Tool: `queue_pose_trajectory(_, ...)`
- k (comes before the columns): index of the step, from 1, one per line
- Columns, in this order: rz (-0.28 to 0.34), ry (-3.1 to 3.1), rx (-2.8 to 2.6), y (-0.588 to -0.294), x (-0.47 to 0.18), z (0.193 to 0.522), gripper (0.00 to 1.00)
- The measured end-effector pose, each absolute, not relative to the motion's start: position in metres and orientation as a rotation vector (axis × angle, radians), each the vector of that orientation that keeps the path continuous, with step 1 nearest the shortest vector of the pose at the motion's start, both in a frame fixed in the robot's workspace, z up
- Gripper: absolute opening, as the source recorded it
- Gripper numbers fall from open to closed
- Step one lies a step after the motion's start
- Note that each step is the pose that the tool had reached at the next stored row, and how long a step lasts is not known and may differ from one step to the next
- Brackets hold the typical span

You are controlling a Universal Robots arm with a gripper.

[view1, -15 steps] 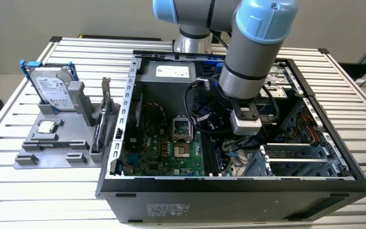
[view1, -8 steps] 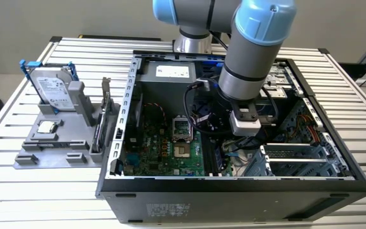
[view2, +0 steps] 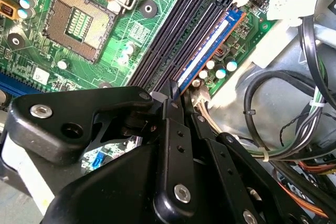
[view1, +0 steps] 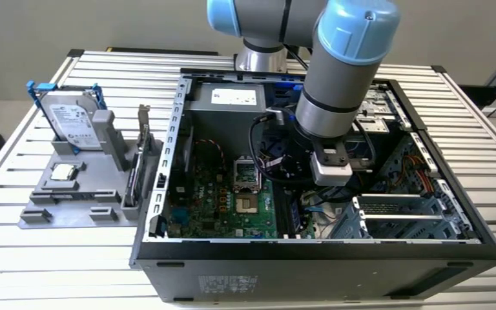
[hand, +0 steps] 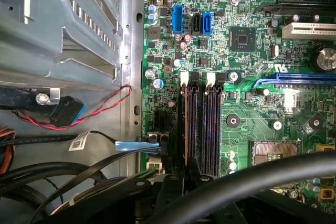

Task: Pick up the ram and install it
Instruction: 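Insert the ram into the slot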

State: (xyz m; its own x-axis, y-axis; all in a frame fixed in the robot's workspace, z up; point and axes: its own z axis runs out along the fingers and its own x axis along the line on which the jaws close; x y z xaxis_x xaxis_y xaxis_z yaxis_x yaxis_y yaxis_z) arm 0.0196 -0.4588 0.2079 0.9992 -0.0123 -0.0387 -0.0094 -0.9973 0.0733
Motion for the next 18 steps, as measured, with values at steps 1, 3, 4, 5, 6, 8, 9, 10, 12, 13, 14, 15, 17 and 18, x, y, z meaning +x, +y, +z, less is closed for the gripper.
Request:
queue_pose_trajectory(1, -0.06, -0.017, 3.068, -0.4588, 0.0196, 0.2078, 0.0)
queue_pose_trajectory(3, -0.06, -0.017, 3.068, -0.4588, 0.0196, 0.2078, 0.0)
queue_pose_trajectory(4, -0.06, -0.017, 3.068, -0.4588, 0.0196, 0.2078, 0.0)
queue_pose_trajectory(5, -0.06, -0.017, 3.068, -0.4588, 0.0196, 0.2078, 0.0)
queue_pose_trajectory(6, -0.06, -0.017, 3.069, -0.4587, 0.0196, 0.2076, 0.0)
queue_pose_trajectory(8, -0.06, -0.017, 3.069, -0.4585, 0.0196, 0.2072, 1.0)
queue_pose_trajectory(9, -0.06, -0.017, 3.069, -0.4587, 0.0196, 0.2073, 1.0)
queue_pose_trajectory(10, -0.06, -0.017, 3.068, -0.4588, 0.0196, 0.2076, 1.0)
queue_pose_trajectory(12, -0.06, -0.017, 3.068, -0.4588, 0.0196, 0.2076, 1.0)
queue_pose_trajectory(13, -0.06, -0.017, 3.068, -0.4588, 0.0196, 0.2076, 1.0)
queue_pose_trajectory(14, -0.06, -0.017, 3.068, -0.4588, 0.0196, 0.208, 1.0)
queue_pose_trajectory(15, -0.06, -0.017, 3.068, -0.4588, 0.0196, 0.2093, 1.0)
queue_pose_trajectory(17, -0.06, -0.017, 3.068, -0.4588, 0.0196, 0.2136, 1.0)
queue_pose_trajectory(18, -0.06, -0.017, 3.068, -0.4588, 0.0196, 0.2162, 1.0)
